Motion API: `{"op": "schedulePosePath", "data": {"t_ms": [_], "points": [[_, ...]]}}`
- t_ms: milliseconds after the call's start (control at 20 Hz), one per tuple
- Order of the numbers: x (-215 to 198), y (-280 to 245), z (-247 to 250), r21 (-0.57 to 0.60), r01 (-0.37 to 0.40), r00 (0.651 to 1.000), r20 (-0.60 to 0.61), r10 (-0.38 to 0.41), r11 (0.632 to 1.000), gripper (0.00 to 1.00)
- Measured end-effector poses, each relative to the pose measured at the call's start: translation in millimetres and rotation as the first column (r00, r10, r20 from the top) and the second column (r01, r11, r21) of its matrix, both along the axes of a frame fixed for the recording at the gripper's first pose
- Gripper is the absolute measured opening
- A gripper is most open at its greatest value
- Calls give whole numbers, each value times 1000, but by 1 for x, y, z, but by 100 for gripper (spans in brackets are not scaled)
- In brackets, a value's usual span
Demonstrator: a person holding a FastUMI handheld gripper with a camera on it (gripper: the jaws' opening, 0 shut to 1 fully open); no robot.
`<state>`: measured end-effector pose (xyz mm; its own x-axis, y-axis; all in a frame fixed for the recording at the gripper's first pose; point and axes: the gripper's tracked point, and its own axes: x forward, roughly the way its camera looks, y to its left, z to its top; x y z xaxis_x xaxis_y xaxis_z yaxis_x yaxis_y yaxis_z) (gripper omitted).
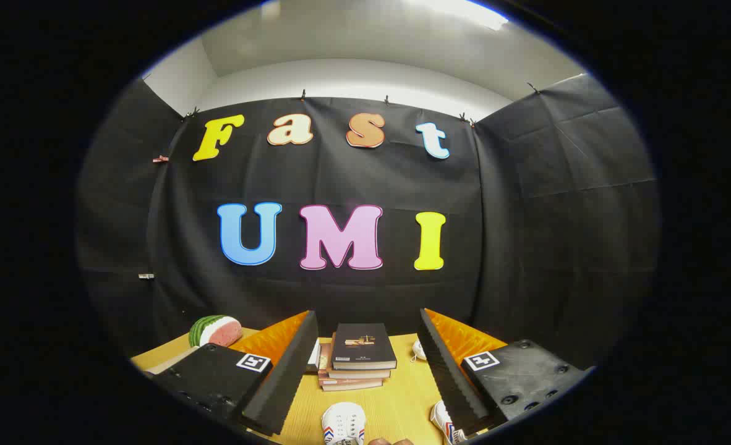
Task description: Open the storage box then place both shoes into the box .Put the left shoe in first, then the right shoe, with the right side of both shoes facing outward in a uniform manner.
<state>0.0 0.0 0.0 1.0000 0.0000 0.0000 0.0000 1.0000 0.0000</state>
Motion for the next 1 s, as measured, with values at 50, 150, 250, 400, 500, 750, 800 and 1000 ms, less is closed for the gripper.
{"op": "schedulePosePath", "data": {"t_ms": [50,150,250,400,500,750,800,1000], "points": [[-2,0,1,3,5,1000,-2,-5,1000,97],[-5,-5,2,11,22,1000,6,-22,1000,97],[-6,-5,-1,21,29,1000,-1,-29,999,97],[-8,-7,-9,13,33,999,-29,-33,999,97],[-9,-9,-10,19,35,999,-37,-35,999,97],[-7,-1,-8,4,9,999,-41,-9,1000,97],[-7,0,-9,-1,3,999,-39,-3,1000,97],[-11,12,-6,18,-8,999,-40,9,1000,97]]}}
